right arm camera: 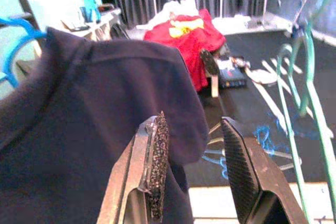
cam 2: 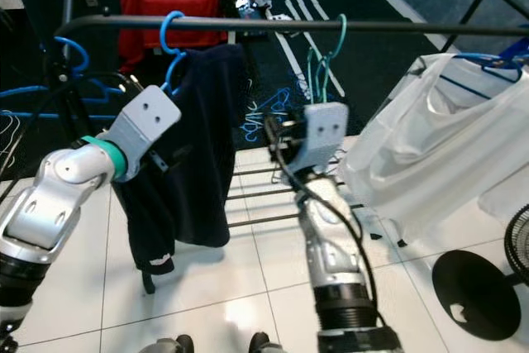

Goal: Hang hanger

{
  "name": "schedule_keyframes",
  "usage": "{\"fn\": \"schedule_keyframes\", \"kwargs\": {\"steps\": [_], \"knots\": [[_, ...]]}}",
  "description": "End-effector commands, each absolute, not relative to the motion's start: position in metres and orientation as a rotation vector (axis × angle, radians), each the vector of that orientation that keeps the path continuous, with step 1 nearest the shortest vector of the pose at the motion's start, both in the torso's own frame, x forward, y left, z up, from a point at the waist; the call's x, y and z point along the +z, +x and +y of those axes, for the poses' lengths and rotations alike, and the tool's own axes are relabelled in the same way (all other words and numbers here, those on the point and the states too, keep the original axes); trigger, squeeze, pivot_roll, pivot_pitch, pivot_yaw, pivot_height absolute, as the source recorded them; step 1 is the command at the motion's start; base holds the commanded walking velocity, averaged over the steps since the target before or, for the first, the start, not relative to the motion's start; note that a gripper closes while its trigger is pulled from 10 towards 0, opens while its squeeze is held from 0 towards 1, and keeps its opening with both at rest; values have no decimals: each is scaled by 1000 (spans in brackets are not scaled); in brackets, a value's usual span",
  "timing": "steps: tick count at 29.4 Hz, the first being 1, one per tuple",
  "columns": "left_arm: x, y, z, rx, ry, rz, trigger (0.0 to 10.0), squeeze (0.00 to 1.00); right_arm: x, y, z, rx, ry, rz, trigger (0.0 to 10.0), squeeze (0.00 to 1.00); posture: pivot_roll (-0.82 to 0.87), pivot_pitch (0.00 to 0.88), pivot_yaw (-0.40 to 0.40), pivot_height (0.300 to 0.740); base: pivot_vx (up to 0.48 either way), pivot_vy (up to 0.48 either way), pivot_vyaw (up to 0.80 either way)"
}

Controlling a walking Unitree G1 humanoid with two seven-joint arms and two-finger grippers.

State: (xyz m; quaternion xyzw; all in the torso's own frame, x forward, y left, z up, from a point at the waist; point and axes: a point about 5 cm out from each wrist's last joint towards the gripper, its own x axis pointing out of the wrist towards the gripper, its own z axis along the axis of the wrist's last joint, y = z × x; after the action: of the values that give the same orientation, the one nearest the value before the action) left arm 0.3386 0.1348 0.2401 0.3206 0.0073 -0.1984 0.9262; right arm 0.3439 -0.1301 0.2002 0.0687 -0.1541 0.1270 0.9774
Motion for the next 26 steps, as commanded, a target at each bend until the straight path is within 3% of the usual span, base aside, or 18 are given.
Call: {"fn": "schedule_keyframes", "kwargs": {"steps": [1, 2, 5, 6, 8, 9, 10, 12, 18, 19, 21, 26], "knots": [[240, 336, 134, -426, 668, 15, 8627, 0, 189, 344, -134, 234, 158, -262, 10000, 0, 58, 147, 36, 740, 0, 0, 0], [240, 334, 135, -428, 669, 16, 9137, 0, 179, 343, -136, 229, 172, -207, 10000, 0, 63, 148, 35, 740, 0, 0, 0], [239, 334, 137, -420, 676, 22, 9059, 0, 170, 340, -131, 294, 129, -153, 10000, 0, 64, 146, 34, 740, 0, 0, 0], [237, 335, 140, -404, 680, 37, 8392, 0, 159, 334, -122, 411, 5, -108, 10000, 0, 60, 143, 34, 740, 0, 0, 0], [237, 335, 140, -404, 680, 37, 8392, 0, 159, 334, -122, 411, 5, -108, 10000, 0, 60, 143, 34, 740, 0, 0, 0], [234, 337, 142, -382, 690, 51, 6863, 0, 151, 328, -115, 501, -79, -80, 10000, 0, 57, 142, 34, 740, 0, 0, 0], [234, 337, 142, -382, 690, 51, 6863, 0, 151, 328, -115, 501, -79, -80, 10000, 0, 57, 142, 34, 740, 0, 0, 0], [233, 341, 149, -327, 708, 65, 7882, 0, 144, 319, -110, 594, -182, -71, 10000, 0, 52, 139, 35, 740, 0, 0, 0], [233, 340, 158, -295, 730, 91, 7725, 0, 145, 317, -112, 577, -167, -83, 10000, 0, 60, 140, 35, 740, 0, 0, 0], [230, 340, 162, -283, 738, 105, 8627, 0, 146, 316, -112, 575, -163, -89, 10000, 0, 58, 140, 37, 740, 0, 0, 0], [228, 340, 166, -270, 747, 114, 8941, 0, 147, 316, -111, 577, -160, -93, 10000, 0, 55, 139, 37, 740, 0, 0, 0], [228, 342, 173, -221, 773, 105, 8745, 0, 150, 316, -111, 584, -160, -103, 10000, 0, 57, 137, 36, 740, 0, 0, 0]]}}
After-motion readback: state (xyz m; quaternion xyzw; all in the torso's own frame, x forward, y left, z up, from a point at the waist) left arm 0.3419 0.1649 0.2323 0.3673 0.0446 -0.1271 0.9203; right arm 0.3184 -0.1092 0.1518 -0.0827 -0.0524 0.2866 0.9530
